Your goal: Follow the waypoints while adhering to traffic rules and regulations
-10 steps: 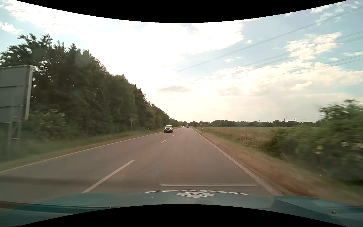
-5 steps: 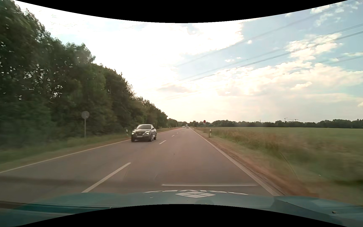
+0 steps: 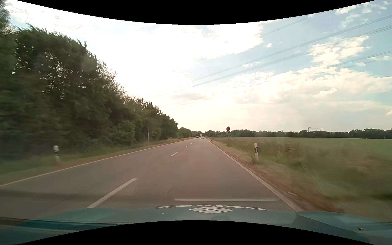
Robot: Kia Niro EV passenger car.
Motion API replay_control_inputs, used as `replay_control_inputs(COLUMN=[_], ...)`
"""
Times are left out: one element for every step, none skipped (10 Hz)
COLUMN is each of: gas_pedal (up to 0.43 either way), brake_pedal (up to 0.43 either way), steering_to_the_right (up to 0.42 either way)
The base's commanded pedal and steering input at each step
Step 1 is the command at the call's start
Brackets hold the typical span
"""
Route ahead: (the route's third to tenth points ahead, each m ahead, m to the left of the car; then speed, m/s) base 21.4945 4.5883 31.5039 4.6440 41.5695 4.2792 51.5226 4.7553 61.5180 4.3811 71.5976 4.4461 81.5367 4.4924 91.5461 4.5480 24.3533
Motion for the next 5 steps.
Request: replay_control_inputs(gas_pedal=[0.240,0.240,0.240,0.240,0.240], brake_pedal=[0.000,0.000,0.000,0.000,0.000], steering_to_the_right=[-0.001,-0.001,-0.001,-0.001,-0.003])
